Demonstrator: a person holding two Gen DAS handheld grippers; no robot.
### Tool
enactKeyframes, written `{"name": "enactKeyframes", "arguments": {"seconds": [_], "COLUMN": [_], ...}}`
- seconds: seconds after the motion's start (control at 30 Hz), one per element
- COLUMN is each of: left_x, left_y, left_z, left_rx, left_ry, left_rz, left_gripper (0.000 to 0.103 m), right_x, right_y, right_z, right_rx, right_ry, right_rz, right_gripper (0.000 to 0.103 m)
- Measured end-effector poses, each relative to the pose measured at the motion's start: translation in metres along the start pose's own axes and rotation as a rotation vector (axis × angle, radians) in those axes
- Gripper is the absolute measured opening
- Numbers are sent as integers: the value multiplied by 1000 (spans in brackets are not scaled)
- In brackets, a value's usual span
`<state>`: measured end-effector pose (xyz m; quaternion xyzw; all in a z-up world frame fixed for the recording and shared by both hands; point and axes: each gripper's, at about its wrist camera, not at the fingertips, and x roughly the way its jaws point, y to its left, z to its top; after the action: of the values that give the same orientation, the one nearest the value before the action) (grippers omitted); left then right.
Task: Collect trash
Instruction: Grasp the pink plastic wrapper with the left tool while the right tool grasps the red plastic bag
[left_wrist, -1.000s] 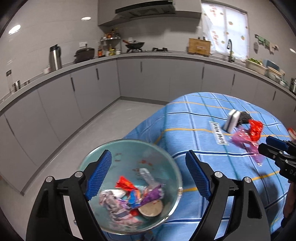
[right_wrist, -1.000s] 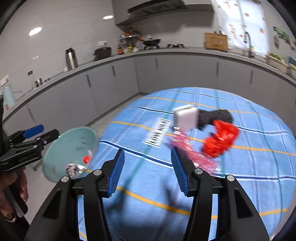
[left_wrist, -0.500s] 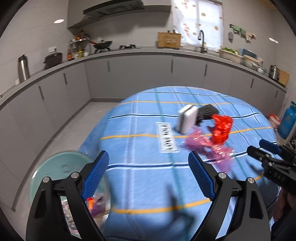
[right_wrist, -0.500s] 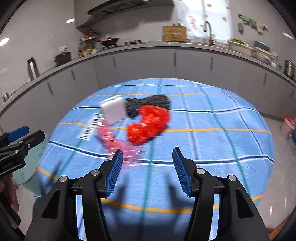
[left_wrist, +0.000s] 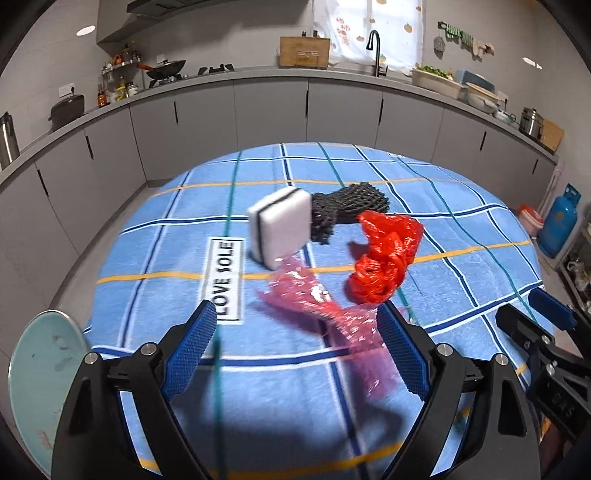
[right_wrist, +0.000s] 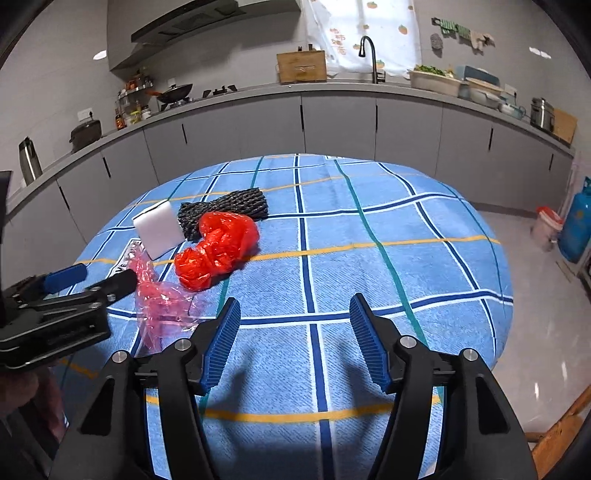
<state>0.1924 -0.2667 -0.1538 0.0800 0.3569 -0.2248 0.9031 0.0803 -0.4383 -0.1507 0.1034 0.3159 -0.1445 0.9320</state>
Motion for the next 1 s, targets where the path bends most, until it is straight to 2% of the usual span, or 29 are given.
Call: {"name": "enactKeyframes", "arguments": {"seconds": [0.2,0.37,0.4,0.5,0.6,0.8,1.0], "left_x": [19,20,19,14,5,-17,-35], "left_y": [-14,-20,-20,-15,-5,24,57], "left_z": [-2,-3,-4,-7,-10,-8,0], "left_rx": [37,71,76,79,71,55,46], "left_ry": [50,84,89,95,89,54,-11], "left_rz": [-13,-96,-112,-137,-150,-130,-32], "left_gripper": [84,45,34,31,15,11,6], "right_x": [3,7,7,9,12,18,43], "right_y": [-3,0,0,5,9,21,51], "right_z": [0,2,3,5,6,14,35], "right_rx": [13,12,13,12,5,8,-3], "right_ry": [8,17,18,20,21,20,49], "right_rz": [10,26,27,33,38,56,103], "right_gripper": [62,62,62,62,66,66,66]}}
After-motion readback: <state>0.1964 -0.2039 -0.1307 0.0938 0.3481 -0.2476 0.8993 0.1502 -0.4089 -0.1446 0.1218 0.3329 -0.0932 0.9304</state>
